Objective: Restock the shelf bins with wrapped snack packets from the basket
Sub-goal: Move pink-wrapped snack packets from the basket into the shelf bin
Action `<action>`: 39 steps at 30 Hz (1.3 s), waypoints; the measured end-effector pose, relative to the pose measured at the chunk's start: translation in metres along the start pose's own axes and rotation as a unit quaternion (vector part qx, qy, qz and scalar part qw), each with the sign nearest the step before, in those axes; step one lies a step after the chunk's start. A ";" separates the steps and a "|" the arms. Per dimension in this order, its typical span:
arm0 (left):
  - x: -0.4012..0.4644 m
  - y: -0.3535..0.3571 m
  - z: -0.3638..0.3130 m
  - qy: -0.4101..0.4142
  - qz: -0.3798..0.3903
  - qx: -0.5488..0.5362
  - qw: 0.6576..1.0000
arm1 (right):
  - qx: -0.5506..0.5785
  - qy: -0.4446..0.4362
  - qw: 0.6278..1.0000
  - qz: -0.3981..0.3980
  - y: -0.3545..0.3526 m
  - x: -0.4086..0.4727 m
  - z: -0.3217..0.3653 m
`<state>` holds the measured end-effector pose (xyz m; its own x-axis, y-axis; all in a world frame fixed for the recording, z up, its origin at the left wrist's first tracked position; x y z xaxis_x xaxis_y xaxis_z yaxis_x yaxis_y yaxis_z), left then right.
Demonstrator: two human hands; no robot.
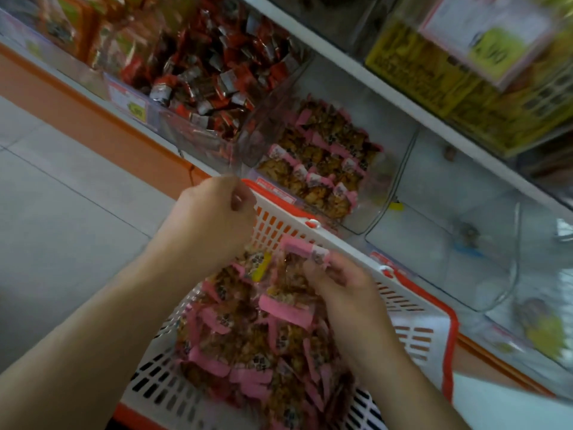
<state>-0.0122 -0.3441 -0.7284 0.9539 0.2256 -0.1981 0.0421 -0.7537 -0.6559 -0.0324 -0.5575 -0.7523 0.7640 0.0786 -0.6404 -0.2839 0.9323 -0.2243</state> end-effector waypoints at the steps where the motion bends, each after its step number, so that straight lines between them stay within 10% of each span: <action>1: -0.001 0.005 -0.004 -0.007 0.023 -0.028 0.999 | 0.032 -0.011 0.999 0.008 -0.008 -0.007 0.003; 8: -0.011 0.037 -0.039 -0.147 0.178 -0.302 0.925 | -0.018 -0.209 0.975 -0.069 -0.040 -0.014 0.024; 13: -0.004 0.042 -0.046 -0.044 0.125 -0.400 0.907 | -0.166 -0.344 0.919 -0.096 -0.052 -0.008 0.024; 21: 0.006 0.052 -0.044 -0.025 0.102 -0.415 0.904 | 0.037 -0.236 0.969 -0.062 -0.069 0.004 0.024; 34: -0.002 0.068 -0.048 -0.007 0.206 -0.354 0.912 | 0.037 -0.182 0.978 -0.093 -0.065 0.008 0.021; 39: 0.004 0.055 -0.049 0.013 0.087 -0.355 0.931 | 0.002 -0.161 0.986 -0.053 -0.064 0.006 0.021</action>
<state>0.0089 -0.4149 -0.7300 0.9713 0.0543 -0.2316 0.0635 -0.9975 0.0322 0.0031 -0.6090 -0.7263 0.9334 0.0884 -0.3479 -0.1914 0.9425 -0.2741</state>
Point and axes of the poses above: each hand's wrist, its own x-axis towards the middle knuckle, its own y-axis out of the palm, z = x × y, the point moved 2 cm from there along x, towards the middle knuckle, and after that the axes turned 10 degrees about y, right-handed, at the moved point
